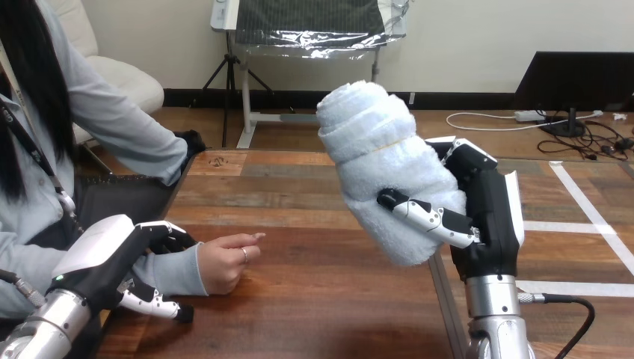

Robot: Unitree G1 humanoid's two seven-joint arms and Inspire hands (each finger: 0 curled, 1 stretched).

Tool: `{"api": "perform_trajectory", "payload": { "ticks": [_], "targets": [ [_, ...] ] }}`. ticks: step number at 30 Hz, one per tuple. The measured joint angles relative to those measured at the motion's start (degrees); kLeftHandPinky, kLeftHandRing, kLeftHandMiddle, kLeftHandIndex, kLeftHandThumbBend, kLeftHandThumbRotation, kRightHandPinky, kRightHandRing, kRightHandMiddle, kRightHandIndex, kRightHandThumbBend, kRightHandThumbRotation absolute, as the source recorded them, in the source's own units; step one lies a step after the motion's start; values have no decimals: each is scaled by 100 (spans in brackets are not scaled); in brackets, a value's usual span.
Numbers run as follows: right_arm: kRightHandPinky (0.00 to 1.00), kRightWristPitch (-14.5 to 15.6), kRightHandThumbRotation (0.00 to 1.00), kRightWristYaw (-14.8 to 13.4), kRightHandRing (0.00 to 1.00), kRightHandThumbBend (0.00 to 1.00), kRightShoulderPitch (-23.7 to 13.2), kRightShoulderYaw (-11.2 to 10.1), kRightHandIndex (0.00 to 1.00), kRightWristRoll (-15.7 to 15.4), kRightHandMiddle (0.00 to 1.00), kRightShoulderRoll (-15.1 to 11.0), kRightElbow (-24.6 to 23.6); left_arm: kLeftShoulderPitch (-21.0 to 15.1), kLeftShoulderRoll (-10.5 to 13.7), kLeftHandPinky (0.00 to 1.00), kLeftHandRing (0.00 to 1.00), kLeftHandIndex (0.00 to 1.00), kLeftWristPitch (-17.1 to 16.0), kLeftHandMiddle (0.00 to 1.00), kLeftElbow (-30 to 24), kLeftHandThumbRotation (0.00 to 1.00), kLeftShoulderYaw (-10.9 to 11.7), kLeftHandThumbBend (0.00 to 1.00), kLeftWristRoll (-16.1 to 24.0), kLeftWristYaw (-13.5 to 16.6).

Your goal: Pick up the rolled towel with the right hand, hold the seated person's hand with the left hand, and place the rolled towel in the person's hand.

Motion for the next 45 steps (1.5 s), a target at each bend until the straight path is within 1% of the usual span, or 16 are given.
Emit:
{"api": "perform_trajectory", "payload": {
  "ticks": [9, 12, 15, 21, 24, 27, 29, 34, 38, 45],
  "targets": [
    [36, 0, 0, 106, 43, 80, 57, -2, 48, 46, 50, 3, -121, -150, -39, 72, 75, 76, 61, 73, 224, 12, -133, 100, 7, 164],
    [36, 2, 0, 139, 43, 80, 81, -2, 48, 59, 50, 3, -157, -188, -66, 74, 76, 77, 60, 73, 299, 13, -187, 100, 4, 229],
    [36, 4, 0, 172, 42, 80, 105, 0, 47, 93, 50, 5, -195, -220, -98, 75, 76, 78, 60, 74, 350, 14, -220, 100, 3, 280],
    [36, 14, 0, 217, 42, 80, 126, -3, 47, 160, 50, 29, -224, -263, -149, 78, 79, 79, 64, 77, 431, 13, -268, 100, 3, 362],
    [36, 25, 0, 230, 42, 80, 136, -4, 47, 177, 50, 46, -243, -278, -167, 79, 80, 80, 66, 78, 462, 13, -284, 100, 3, 381],
    [36, 27, 0, 234, 42, 80, 150, -4, 48, 179, 50, 65, -266, -302, -185, 79, 80, 80, 66, 79, 507, 14, -298, 100, 4, 407],
    [36, 28, 0, 235, 42, 80, 162, -6, 48, 179, 50, 85, -291, -317, -192, 79, 80, 80, 78, 79, 530, 17, -314, 100, 7, 427],
    [36, 28, 0, 235, 42, 80, 180, -7, 48, 178, 50, 106, -329, -346, -194, 79, 80, 80, 124, 79, 554, 20, -372, 100, 38, 446],
    [36, 28, 0, 229, 43, 80, 184, -7, 48, 162, 50, 105, -340, -382, -194, 78, 79, 80, 172, 79, 572, 21, -439, 100, 50, 447],
    [36, 29, 0, 210, 43, 80, 188, -3, 48, 139, 50, 106, -347, -454, -224, 76, 78, 80, 303, 78, 601, 21, -466, 100, 55, 410]
  ]
}}
